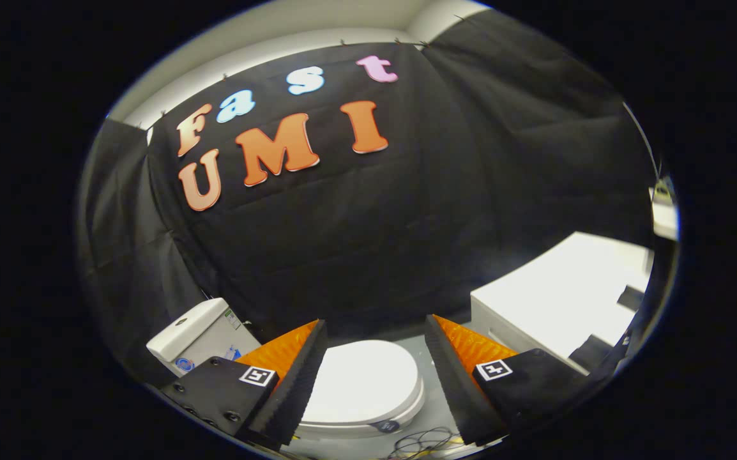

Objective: Open the toilet lid.

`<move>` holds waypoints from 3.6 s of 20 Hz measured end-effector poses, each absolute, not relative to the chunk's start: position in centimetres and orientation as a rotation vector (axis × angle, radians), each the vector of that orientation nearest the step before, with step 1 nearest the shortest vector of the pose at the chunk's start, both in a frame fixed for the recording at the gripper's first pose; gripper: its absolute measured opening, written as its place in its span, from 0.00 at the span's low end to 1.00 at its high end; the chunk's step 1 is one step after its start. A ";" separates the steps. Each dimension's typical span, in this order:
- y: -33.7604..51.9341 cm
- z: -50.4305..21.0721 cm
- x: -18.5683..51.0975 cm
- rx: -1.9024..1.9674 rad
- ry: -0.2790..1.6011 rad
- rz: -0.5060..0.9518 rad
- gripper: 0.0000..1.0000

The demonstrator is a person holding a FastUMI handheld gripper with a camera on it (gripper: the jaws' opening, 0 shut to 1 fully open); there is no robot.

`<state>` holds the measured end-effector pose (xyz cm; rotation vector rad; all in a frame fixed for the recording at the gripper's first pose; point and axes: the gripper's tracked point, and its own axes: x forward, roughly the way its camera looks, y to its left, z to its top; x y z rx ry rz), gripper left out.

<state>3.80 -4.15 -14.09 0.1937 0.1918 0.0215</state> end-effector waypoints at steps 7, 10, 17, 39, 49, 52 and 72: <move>-6.1 -28.5 4.9 0.473 0.463 0.009 0.98; -6.2 -33.9 4.7 0.579 0.568 0.000 0.98; -4.9 -44.1 3.1 0.750 0.808 -0.001 0.97; -2.3 -49.6 4.3 1.024 0.868 -0.024 0.08; 0.8 -41.6 5.2 0.889 0.763 0.041 0.08; 2.9 -38.3 5.0 0.867 0.737 0.079 0.08; 15.0 -28.0 3.4 0.551 0.681 0.161 0.08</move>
